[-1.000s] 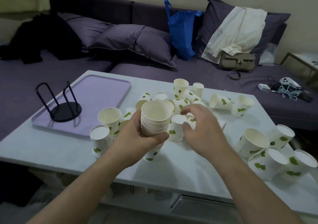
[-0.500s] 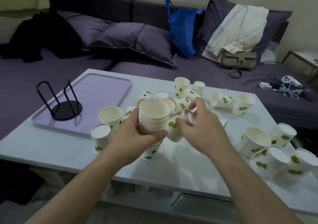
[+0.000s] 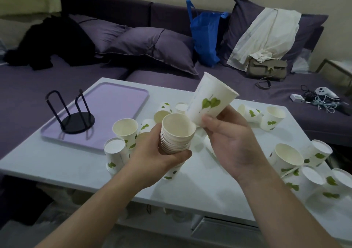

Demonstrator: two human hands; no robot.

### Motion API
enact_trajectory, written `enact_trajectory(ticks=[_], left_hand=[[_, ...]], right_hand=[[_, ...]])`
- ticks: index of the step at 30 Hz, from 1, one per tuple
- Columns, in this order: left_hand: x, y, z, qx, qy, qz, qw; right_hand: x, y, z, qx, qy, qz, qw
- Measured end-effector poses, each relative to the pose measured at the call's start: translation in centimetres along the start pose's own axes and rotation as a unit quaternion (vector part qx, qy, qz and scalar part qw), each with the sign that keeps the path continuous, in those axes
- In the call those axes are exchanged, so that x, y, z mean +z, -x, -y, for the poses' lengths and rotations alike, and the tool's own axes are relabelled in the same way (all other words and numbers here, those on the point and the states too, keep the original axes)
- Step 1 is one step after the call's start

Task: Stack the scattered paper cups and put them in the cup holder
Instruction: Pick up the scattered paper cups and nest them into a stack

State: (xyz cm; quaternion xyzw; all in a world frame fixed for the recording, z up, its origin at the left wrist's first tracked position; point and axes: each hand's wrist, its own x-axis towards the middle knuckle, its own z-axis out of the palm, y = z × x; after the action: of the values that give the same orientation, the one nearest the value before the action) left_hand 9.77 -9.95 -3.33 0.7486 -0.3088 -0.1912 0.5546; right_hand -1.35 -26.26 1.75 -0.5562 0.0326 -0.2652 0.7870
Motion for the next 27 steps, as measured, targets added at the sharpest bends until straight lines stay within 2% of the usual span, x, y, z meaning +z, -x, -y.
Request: enact_trajectory(ticks=[3,7,10,12,15,16,18,20,22,23,25,27], left_hand=[[0.0,0.0,-0.1,0.011,-0.004,0.007,1.000],[0.0,0.0,-0.1,0.015,0.002,0.021,1.000],[-0.1,0.0,-0.1,0.016,0.013,0.026,0.999],[0.0,0.0,-0.1,0.024,0.012,0.026,0.999],[0.0,-0.1,0.0,0.024,0.016,0.022,0.999],[0.1,-0.2,0.0,0.025,0.017,0.022,0.999],[0.0,-0.1,0.0,0.026,0.011,0.020,0.999],[0.0,-0.1,0.0,0.017,0.004,0.010,1.000],[0.0,0.0,0.0,0.008,0.007,0.009,1.000],[0.0,0.0,0.1,0.005,0.009,0.009,1.000],[0.0,-0.1,0.1,0.003,0.010,0.010,1.000],[0.0,-0.1,0.1,0.000,0.015,0.010,1.000]], right_hand=[[0.8,0.0,-0.9,-0.005,0.094,-0.001,0.996],[0.7,0.6,-1.5,0.004,0.242,0.016,0.970],[0.8,1.4,-0.7,-0.052,0.332,0.032,0.941],[1.2,1.8,-0.5,-0.102,0.431,0.070,0.894],[1.3,2.2,-0.8,-0.134,0.577,0.143,0.793],[1.2,2.4,-0.9,-0.127,0.582,0.151,0.789],[0.9,2.4,-0.4,-0.117,0.528,0.121,0.832],[0.0,2.3,0.2,-0.125,0.498,0.011,0.858],[-1.6,1.6,0.6,-0.058,0.541,-0.132,0.829],[-2.4,1.3,0.9,0.027,0.569,-0.174,0.803],[-3.9,1.2,0.9,0.213,0.601,-0.176,0.750],[-4.9,1.3,0.7,0.293,0.591,-0.145,0.737]])
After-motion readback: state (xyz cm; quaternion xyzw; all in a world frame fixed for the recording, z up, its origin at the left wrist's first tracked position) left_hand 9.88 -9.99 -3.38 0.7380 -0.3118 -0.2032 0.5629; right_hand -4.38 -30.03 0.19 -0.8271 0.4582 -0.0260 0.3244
